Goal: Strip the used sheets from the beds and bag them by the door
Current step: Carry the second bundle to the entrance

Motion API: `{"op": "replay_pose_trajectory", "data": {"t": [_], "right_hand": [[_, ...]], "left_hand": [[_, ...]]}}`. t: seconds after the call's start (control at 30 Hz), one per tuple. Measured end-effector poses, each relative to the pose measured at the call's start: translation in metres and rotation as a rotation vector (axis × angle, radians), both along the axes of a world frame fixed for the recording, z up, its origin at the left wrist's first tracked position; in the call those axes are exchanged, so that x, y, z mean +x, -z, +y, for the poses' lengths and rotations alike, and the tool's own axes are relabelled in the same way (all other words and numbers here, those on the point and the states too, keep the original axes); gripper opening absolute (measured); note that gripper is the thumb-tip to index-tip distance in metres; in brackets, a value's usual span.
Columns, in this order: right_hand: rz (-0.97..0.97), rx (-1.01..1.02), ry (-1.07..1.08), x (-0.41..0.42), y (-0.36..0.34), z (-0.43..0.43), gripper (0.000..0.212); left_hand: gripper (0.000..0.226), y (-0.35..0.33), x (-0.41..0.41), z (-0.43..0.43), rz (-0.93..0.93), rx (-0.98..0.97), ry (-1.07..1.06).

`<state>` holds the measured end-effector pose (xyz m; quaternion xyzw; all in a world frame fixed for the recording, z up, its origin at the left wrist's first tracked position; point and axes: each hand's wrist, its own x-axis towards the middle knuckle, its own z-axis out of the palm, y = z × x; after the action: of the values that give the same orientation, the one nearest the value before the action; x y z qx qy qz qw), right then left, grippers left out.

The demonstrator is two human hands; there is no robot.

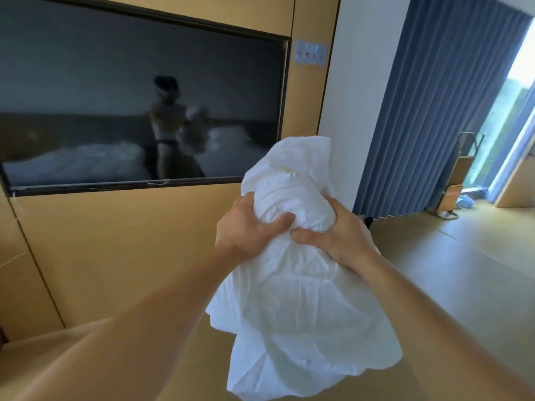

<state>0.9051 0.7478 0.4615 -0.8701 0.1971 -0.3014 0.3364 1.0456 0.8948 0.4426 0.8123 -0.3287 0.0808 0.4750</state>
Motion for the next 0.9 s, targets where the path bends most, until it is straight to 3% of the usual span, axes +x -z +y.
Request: {"op": "replay_pose_trajectory", "data": {"t": [0.17,0.37,0.53,0.9], "right_hand": [[0.042,-0.001,0.152,0.015,0.007,-0.077,0.083],[0.053,0.034,0.250,0.029,0.015,-0.191,0.105],[-0.002,0.016,0.299,0.043,0.000,-0.291,0.104],[0.078,-0.014,0.444,0.090,-0.002,-0.489,0.102]], "left_hand": [[0.080,0.010,0.029,-0.095,0.065,-0.015,0.146],[0.085,0.014,0.054,-0.224,0.056,-0.013,0.248],[0.071,-0.003,0.073,-0.332,0.021,-0.014,0.292],[0.081,0.003,0.135,-0.558,0.037,-0.023,0.431]]}}
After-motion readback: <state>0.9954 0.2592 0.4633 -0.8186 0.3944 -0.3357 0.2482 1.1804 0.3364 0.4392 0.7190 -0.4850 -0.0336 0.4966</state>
